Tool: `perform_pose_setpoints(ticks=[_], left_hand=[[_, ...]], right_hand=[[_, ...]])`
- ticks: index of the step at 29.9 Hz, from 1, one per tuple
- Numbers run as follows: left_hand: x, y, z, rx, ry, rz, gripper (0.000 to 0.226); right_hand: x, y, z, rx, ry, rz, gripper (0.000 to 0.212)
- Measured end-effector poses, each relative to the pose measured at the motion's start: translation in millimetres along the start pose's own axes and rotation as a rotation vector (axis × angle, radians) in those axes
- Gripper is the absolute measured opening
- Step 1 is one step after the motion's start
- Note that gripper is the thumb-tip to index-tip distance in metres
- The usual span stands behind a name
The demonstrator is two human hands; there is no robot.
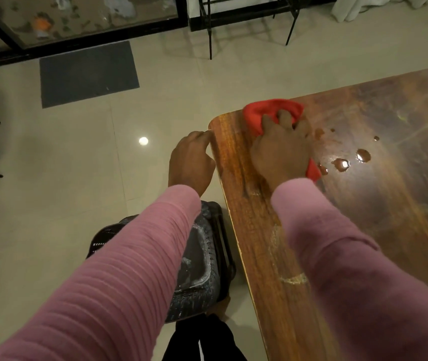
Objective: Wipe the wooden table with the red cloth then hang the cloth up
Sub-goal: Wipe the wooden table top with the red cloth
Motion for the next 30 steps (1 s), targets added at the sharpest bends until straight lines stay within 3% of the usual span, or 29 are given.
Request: perform_pose_setpoints(ticks=[4,6,11,13,17,20,22,27,30], left_hand=[[3,5,0,-0.049,-0.009,0.027,0.049],[5,7,-3,-0.039,0.012,0.054,0.05],[3,15,-4,0.062,0.096,0.094,0.059],[3,15,-5,0.078,0.123,0.098,0.062],[2,19,-10,0.115,0.201,0.132,0.071],[1,27,-9,0.065,0.249,0.204,0.05],[-1,35,-10,-0.017,0.227,0.224,0.045],[-5,48,-13,-0.096,0.187,0.176,0.056],[-4,45,-12,-0.076,0.183,0.148,0.056]], right_hand=[[8,32,-33,-0.262,-0.029,0.007,0.042],[7,21,-31,-0.279,-0.042,-0.011,0.042],[-4,-21,25,0.095,-0.024,0.026,0.039],[-6,-13,35,0.111,-0.001,0.027,0.039],[1,37,8,-0.152,-0.016,0.017,0.036],[12,60,-33,-0.41,-0.02,0.02,0.039],[11,48,-39,-0.456,-0.017,0.011,0.043],[2,0,2,-0.073,-0.047,0.007,0.042],[2,10,-4,-0.071,-0.042,0.033,0.042]])
Point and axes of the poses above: each hand's wrist, its own z-axis towards the middle knuckle, its own x-axis out of the palm, y = z × x, the point moved 3 cm from there along z, towards the middle knuckle, and after that the axes turned 7 degrees about x, right-handed, at the moved point
